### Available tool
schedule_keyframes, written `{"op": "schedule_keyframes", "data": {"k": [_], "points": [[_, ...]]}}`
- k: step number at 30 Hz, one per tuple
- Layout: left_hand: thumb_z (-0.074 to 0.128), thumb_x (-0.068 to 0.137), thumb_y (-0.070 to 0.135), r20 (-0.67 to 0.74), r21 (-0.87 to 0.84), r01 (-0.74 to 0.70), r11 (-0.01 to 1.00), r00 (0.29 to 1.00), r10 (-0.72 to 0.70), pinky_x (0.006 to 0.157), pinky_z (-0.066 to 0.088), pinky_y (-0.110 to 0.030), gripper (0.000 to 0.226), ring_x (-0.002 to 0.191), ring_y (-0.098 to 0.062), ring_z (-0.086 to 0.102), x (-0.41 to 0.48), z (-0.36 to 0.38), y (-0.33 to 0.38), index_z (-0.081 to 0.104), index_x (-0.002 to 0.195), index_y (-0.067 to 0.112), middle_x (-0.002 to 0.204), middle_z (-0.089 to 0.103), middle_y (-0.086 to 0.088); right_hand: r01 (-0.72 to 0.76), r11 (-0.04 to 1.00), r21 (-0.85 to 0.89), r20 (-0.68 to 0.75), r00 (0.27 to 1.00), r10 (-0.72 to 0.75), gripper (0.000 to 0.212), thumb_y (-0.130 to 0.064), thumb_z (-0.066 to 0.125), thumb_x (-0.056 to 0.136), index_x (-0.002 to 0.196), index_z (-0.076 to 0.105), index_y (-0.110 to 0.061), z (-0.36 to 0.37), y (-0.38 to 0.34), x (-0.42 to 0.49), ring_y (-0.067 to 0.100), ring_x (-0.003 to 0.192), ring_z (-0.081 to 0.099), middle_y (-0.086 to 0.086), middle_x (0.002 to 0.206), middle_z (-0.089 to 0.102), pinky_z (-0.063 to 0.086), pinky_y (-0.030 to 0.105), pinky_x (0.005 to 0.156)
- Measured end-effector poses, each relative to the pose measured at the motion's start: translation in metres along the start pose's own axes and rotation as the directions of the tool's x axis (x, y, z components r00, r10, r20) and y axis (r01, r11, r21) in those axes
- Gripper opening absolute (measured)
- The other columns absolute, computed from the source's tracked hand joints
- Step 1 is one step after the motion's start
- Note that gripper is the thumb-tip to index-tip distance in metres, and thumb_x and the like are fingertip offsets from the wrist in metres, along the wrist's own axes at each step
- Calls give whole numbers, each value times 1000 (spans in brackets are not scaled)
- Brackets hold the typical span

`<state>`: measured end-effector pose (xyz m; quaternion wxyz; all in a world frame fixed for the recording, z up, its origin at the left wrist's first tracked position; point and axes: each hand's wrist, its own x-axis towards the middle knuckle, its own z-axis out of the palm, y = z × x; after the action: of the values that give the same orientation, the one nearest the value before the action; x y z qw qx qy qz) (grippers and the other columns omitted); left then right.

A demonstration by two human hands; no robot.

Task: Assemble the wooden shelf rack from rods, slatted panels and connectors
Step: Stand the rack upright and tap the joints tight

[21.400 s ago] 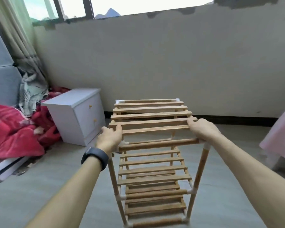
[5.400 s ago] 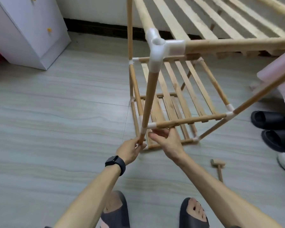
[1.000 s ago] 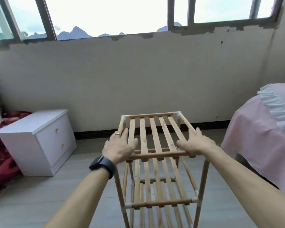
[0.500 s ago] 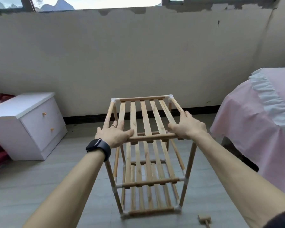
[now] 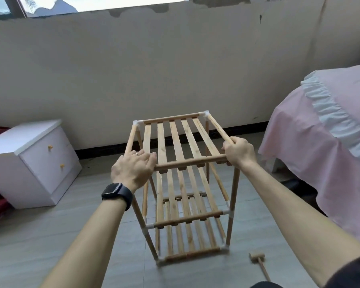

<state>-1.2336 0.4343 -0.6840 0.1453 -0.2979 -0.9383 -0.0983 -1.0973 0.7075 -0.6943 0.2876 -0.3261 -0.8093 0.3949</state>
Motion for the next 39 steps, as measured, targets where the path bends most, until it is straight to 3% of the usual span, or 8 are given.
{"op": "schedule_keyframes", "data": {"k": [6, 10, 13, 17, 23, 30, 34, 39], "points": [[16, 102, 48, -218, -8, 13, 1000, 976, -14, 76, 47, -37, 63, 113, -24, 64, -5, 9, -1, 77, 105, 33, 116, 73, 4, -117, 925, 361, -198, 960, 199, 64, -71, 23, 97, 124, 52, -20, 26, 99, -54, 21, 92, 66, 2, 107, 67, 53, 43, 80], [26, 103, 36, -419, -47, 22, 999, 907, -39, 68, 44, -35, 60, 68, -32, 63, -11, 20, 9, 82, 91, 17, 72, 73, -10, -556, 793, -248, 77, 805, 589, 58, -56, 47, 99, 134, 49, -10, 68, 262, -124, 33, 121, 53, 14, 139, 55, 43, 44, 102], [32, 105, 32, -490, -66, 63, 996, 867, -88, 74, 50, -42, 56, 63, -34, 57, -12, 26, 9, 81, 92, 9, 66, 69, -16, -509, 629, -587, 199, 662, 722, 65, -54, 45, 101, 146, 41, -7, 88, 334, -173, 37, 140, 39, 19, 154, 41, 32, 44, 114], [22, 104, 40, -510, 34, 125, 992, 856, -90, 80, 42, -45, 63, 81, -43, 60, -11, 36, 6, 78, 109, 12, 81, 71, -23, -499, 503, -706, 201, 540, 818, 75, -44, 48, 102, 157, 17, -3, 98, 361, -204, 40, 143, 33, 20, 158, 29, 36, 47, 113], [5, 99, 49, -438, 49, 132, 990, 894, -98, 91, 41, -41, 76, 96, -40, 59, 1, 40, 0, 71, 126, 25, 99, 74, -18, -390, 522, -759, 227, 592, 773, 42, -13, 46, 100, 139, 35, -2, 108, 368, -218, 40, 127, 51, 23, 142, 44, 49, 45, 101], [30, 102, 36, -538, -32, 173, 984, 827, -163, 71, 39, -40, 58, 65, -30, 39, -10, 38, 17, 80, 93, 7, 65, 61, -19, -284, 753, -593, 524, 574, 629, 28, -9, 45, 98, 123, 55, -2, 124, 312, -199, 35, 103, 65, 20, 120, 62, 56, 44, 82], [38, 102, 28, -568, -55, 86, 995, 817, -102, 76, 47, -41, 53, 61, -37, 58, -13, 37, 16, 75, 76, 1, 61, 65, -19, -93, 859, -504, 656, 605, 450, 20, -15, 40, 103, 114, 57, -13, 114, 249, -180, 26, 97, 58, 9, 114, 62, 44, 34, 76], [42, 104, 29, -482, -203, 22, 979, 868, -120, 104, 33, -44, 38, 127, -28, 48, -23, 34, 15, 66, 128, 12, 136, 60, -9, 150, 930, -335, 687, 715, 132, 19, -33, 44, 105, 95, 58, -24, 73, 154, -155, 12, 80, 61, -7, 88, 66, 46, 28, 66]]}}
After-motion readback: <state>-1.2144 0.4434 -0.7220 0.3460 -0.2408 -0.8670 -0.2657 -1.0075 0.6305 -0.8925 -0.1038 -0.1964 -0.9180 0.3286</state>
